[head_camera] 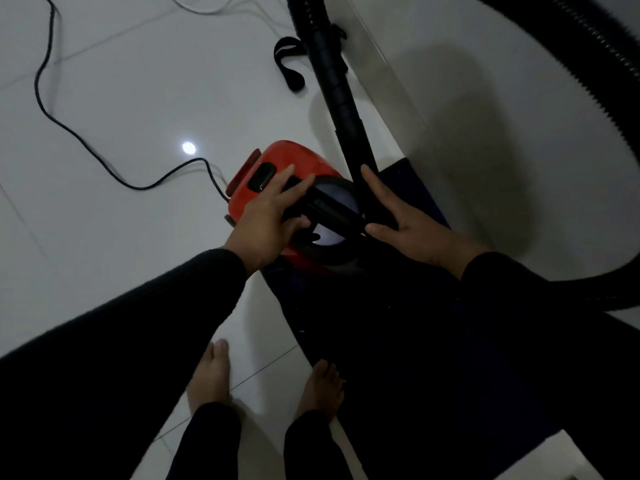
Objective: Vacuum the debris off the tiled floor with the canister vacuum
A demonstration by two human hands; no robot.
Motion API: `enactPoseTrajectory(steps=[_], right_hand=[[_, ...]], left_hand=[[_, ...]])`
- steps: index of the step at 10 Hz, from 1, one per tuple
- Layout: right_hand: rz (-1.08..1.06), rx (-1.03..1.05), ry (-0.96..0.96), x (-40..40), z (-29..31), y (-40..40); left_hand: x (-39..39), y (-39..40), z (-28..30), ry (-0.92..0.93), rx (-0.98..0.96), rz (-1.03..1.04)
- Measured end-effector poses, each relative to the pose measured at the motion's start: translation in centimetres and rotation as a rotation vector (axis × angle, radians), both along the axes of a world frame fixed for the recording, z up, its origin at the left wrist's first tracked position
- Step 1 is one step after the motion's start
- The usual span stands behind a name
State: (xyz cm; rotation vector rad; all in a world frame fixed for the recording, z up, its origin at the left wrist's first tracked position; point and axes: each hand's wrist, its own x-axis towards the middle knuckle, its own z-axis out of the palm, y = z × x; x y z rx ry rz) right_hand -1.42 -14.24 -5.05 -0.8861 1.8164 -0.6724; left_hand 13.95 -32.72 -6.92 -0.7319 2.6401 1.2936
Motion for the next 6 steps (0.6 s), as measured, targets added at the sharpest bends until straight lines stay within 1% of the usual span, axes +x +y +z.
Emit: enactPoseTrajectory(steps=[1,2,3,4,5,6], right_hand=[[0.044,0.031,0.127,0.3,0.0,-0.1],[0.087,0.102,0.202,0.6,0.6,-0.5],[0.073,0.215,0.222,1.1,1.8,-1.2],[-0.017,0.298,0.283,1.9,4.8,-2.6],[0.019,0.436,0.336,1.7,9.3,-4.3],[0.092,0.556,0.351,1.2,14.2,-5.6]], left_hand=[[0.2,-0.1,0.3,-0.155,0.002,0.016],[0.5,-0.1,1.3,-0.275,0.063,0.008],[0.4,-0.5,3.3,-0.407,-0.032,-0.083],[-0.7,-0.8,7.0,-0.524,-0.175,-0.283],[-3.1,-1.6,12.8,-0.629,-0.358,-0.442],[-5.5,-2.2,19.7,-0.593,-0.417,-0.377]])
